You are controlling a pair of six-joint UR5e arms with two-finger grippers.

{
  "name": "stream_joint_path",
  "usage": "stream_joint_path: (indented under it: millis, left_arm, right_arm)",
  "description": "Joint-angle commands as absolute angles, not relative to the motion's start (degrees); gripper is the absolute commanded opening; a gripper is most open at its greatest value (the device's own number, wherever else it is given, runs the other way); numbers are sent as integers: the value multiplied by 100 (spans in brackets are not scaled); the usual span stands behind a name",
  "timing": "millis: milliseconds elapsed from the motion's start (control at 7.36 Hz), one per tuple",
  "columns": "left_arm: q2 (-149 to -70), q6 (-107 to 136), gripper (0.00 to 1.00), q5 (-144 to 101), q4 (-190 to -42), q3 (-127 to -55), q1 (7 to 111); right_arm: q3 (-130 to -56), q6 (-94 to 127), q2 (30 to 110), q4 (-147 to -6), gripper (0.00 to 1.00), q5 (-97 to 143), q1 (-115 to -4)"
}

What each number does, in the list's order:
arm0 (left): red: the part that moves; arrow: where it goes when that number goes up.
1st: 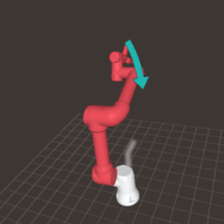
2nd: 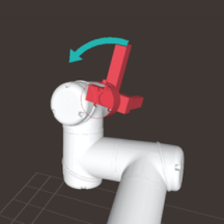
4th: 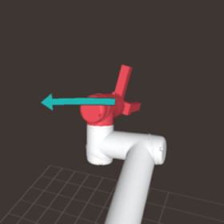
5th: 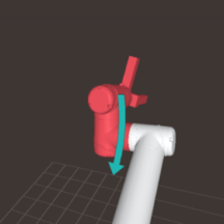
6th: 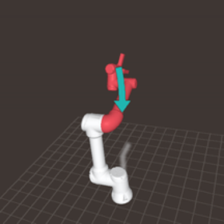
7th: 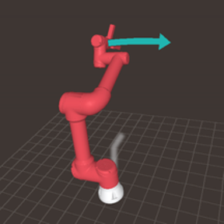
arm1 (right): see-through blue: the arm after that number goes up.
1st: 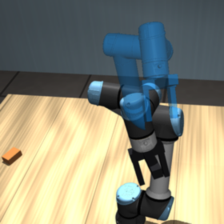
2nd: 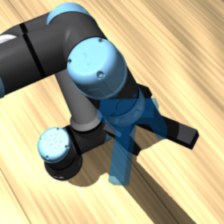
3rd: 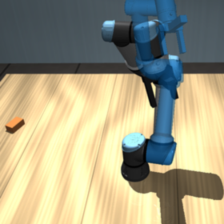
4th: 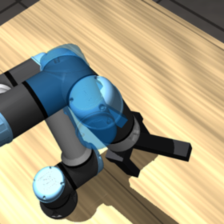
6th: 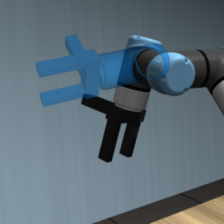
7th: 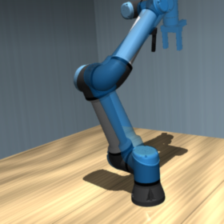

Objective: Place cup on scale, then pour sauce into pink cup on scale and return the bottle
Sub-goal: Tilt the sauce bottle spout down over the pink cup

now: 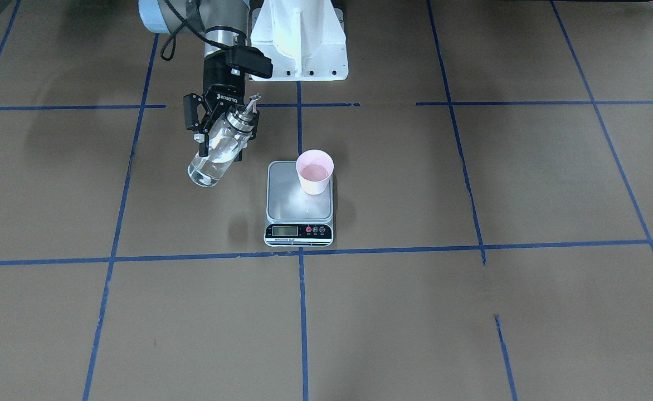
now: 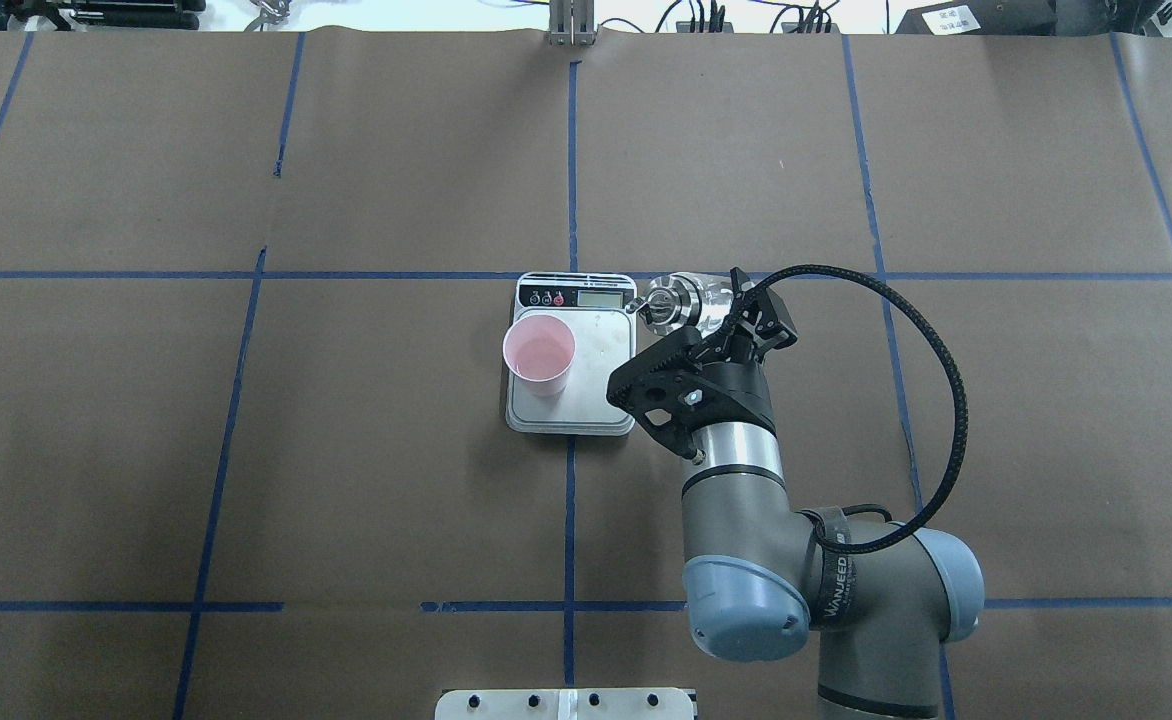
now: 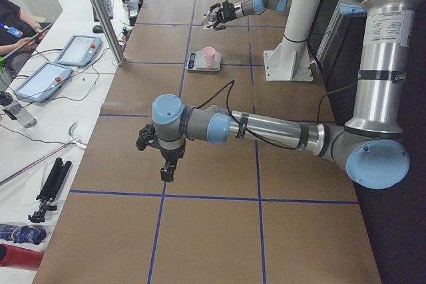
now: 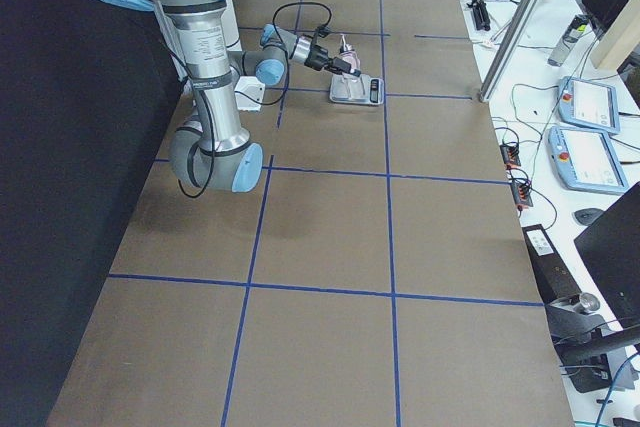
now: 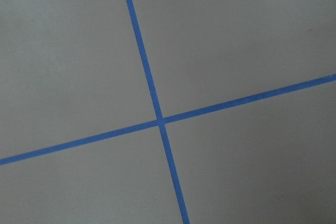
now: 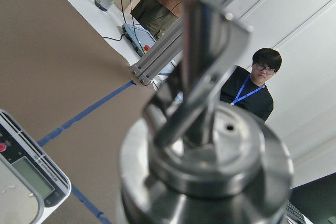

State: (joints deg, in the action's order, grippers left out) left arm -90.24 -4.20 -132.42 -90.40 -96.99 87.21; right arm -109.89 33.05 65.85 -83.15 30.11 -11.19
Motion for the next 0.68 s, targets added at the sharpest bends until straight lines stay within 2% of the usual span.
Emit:
stream_joint_path:
  millis: [0, 544]
  left_arm:
    - [-8457, -439, 100, -13430, -9053, -9746, 9270]
    - [-8402, -439, 100, -13403, -9062, -9800, 9396]
  right_arm:
    - [-11013, 3138, 6557, -8314, 0, 3058, -1134]
    - [-10872, 3076, 6444, -8882, 0, 3050, -1309]
